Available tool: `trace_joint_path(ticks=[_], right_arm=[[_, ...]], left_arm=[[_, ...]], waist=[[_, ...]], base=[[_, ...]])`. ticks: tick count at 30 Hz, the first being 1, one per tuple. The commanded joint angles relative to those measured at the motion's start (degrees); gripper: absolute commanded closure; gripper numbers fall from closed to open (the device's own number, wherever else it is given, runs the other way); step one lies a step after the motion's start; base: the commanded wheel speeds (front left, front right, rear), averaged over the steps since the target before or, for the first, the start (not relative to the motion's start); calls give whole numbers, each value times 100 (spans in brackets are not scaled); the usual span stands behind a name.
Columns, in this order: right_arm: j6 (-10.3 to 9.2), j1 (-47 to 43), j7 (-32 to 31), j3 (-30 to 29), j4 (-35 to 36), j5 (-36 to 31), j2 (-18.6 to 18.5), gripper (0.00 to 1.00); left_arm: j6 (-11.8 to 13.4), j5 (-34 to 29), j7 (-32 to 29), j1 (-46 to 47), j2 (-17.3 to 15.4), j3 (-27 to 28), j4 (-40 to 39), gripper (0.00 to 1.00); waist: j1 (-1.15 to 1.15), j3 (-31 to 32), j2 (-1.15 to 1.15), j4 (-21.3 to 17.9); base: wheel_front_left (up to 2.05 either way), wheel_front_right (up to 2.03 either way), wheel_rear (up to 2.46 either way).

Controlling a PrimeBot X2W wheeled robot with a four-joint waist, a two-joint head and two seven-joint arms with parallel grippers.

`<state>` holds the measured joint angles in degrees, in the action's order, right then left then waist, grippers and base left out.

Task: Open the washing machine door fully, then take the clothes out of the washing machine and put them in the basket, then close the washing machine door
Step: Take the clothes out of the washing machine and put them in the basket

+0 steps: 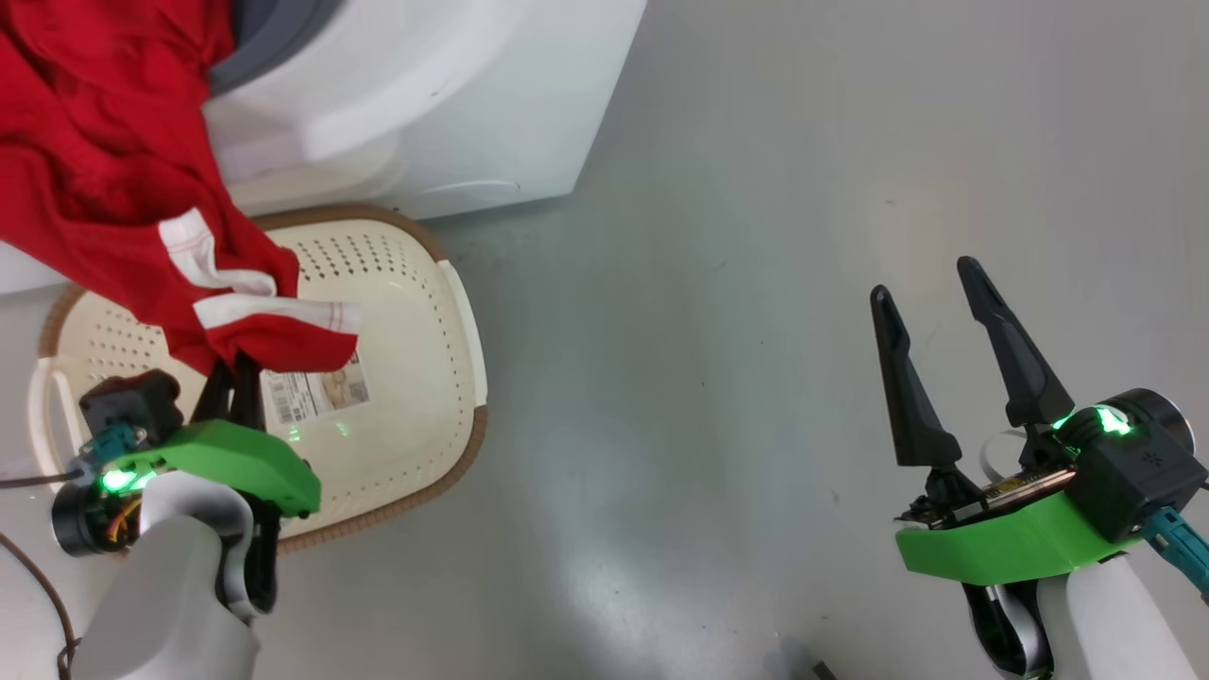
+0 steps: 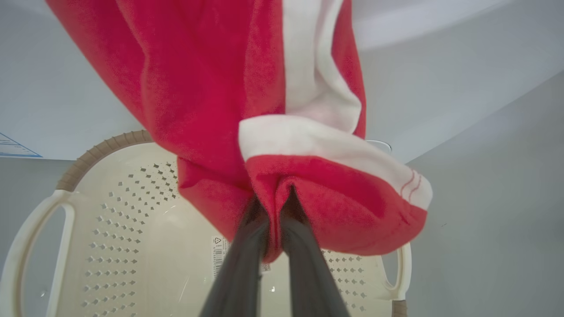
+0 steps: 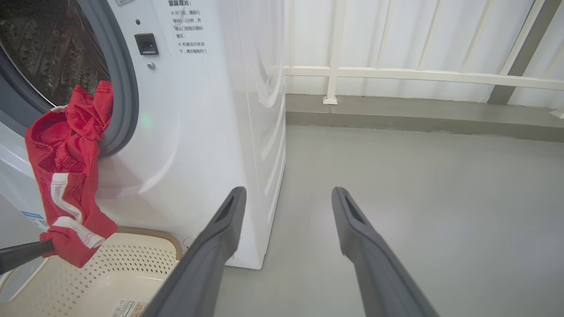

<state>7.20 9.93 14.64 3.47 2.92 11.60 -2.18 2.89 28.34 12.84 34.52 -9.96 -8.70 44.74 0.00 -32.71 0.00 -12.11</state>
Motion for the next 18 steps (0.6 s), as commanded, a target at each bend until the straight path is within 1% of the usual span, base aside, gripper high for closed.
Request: trace_joint_path(ticks=[1, 8, 18], right_arm=[[29, 47, 36, 156, 146, 73, -70, 0], [29, 113, 36, 190, 150, 79, -70, 0], [29, 203, 36, 243, 148, 79, -70, 0]], left_arm=[[-66, 18, 70, 62, -128, 166, 99, 100], [-200, 44, 158, 367, -120, 183, 980, 100], [-331, 64, 207, 698, -83, 217, 1917, 100]], waist=[[0, -102, 0, -36], [0, -295, 0, -87], [0, -573, 0, -104]], base=[[0, 0, 0], [0, 0, 0], [0, 0, 0]])
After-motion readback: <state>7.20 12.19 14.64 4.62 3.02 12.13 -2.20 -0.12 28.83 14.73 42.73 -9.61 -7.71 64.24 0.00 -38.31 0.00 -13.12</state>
